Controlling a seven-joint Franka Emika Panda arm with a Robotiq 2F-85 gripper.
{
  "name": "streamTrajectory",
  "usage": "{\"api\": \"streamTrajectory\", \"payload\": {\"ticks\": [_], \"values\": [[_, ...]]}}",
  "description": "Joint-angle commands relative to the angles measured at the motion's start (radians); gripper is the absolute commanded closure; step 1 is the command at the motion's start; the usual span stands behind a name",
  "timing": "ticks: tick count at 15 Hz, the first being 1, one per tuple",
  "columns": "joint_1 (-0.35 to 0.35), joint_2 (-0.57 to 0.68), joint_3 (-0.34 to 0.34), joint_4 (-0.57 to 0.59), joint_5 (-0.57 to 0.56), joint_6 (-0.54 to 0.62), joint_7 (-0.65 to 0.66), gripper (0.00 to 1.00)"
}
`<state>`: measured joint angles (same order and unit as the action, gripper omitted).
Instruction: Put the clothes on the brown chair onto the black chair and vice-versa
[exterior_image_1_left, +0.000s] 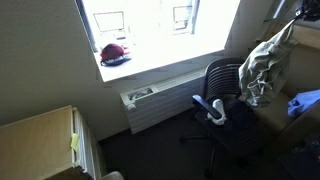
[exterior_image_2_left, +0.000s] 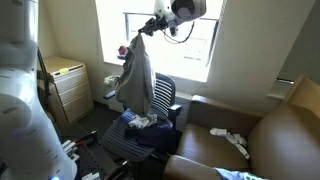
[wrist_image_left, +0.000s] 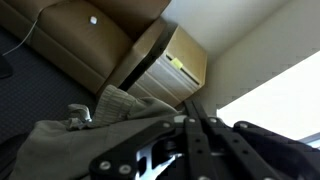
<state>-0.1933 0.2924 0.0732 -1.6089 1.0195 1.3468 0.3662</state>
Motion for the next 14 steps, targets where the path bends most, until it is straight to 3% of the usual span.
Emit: {"api": "streamTrajectory", "payload": {"ticks": [1, 11, 13, 14], "values": [[0.063, -0.007, -0.028, -0.036, 0.115, -0.053, -0.06, 1.0], [0.186, 0.025, -0.016, -0.092, 0.126, -0.073, -0.181, 1.0], [0.23, -0.023, -0.009, -0.133, 0.139, 0.042, -0.306, 1.0], [0.216, 0.029, -0.026, -0.081, 0.117, -0.023, -0.237, 0.99]]}}
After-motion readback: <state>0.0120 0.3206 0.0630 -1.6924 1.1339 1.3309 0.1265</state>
